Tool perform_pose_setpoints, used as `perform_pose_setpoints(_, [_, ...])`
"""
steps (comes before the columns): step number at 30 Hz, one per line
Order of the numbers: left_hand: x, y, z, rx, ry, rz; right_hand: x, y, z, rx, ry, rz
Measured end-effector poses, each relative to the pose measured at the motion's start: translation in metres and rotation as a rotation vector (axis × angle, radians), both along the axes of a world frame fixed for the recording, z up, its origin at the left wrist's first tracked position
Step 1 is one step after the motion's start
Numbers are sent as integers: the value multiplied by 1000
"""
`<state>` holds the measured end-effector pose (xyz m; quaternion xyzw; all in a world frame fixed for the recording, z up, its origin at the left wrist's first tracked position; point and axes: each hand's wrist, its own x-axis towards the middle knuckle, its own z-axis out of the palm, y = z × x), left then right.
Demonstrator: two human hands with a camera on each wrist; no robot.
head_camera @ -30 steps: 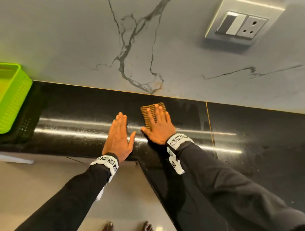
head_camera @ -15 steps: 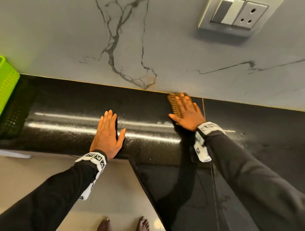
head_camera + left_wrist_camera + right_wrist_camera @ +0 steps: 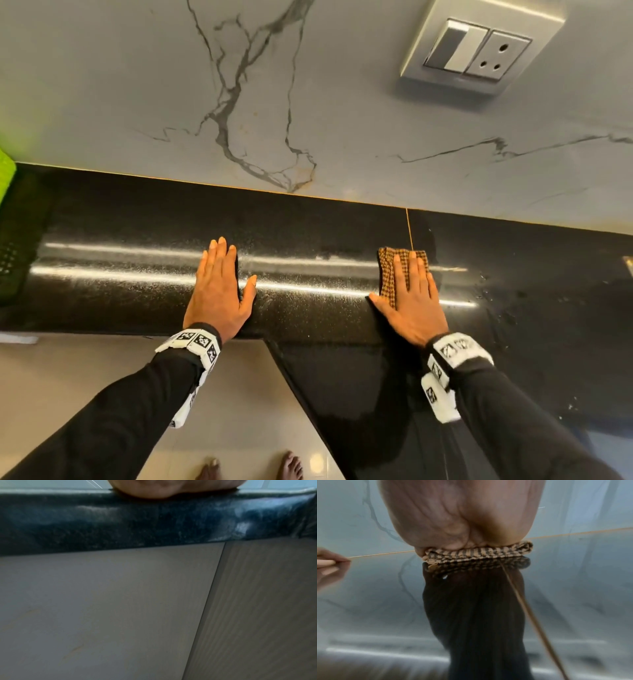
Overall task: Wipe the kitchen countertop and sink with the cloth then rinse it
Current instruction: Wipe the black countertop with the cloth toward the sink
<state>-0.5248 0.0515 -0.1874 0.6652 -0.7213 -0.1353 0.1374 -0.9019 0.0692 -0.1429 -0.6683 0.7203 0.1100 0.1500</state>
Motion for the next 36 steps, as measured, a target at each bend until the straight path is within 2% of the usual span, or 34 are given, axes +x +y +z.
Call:
perform_pose_setpoints(5, [-10, -3, 0, -13, -5, -5, 11, -120, 11, 39, -13, -164])
perform_pose_setpoints(8, [-5, -8, 2, -8, 5, 6, 41, -126, 11, 51, -26, -185])
perform_pose_setpoints(13, [-5, 1, 6, -71, 123, -43, 129, -106, 4, 61, -57, 112])
perform_pose_setpoints(17, [3, 4, 2, -117, 326, -25, 237, -125, -12, 46, -82, 390])
perform_pose_setpoints(20, [6, -2, 5, -149, 402, 54, 271, -143, -5, 31, -69, 516])
perform_pose_setpoints(23, [12, -8, 7, -174, 401, 47, 248, -146, 0, -8, -87, 569])
perform_pose_setpoints(25, [8, -9, 5, -169, 382, 16, 207, -141, -2, -33, -110, 515])
perform_pose_setpoints(30, [7, -5, -2, -122, 346, 28, 68, -116, 0, -54, -73, 96])
perform_pose_setpoints(32, [6, -6, -2, -107, 321, 9, 32, -88, 1, -33, -51, -34])
perform_pose_setpoints(34, [5, -6, -1, -90, 307, 5, 30, -50, -3, -55, -27, -63])
perform_pose_setpoints(36, [5, -6, -1, -80, 302, 7, 58, -6, -7, -85, -13, -24])
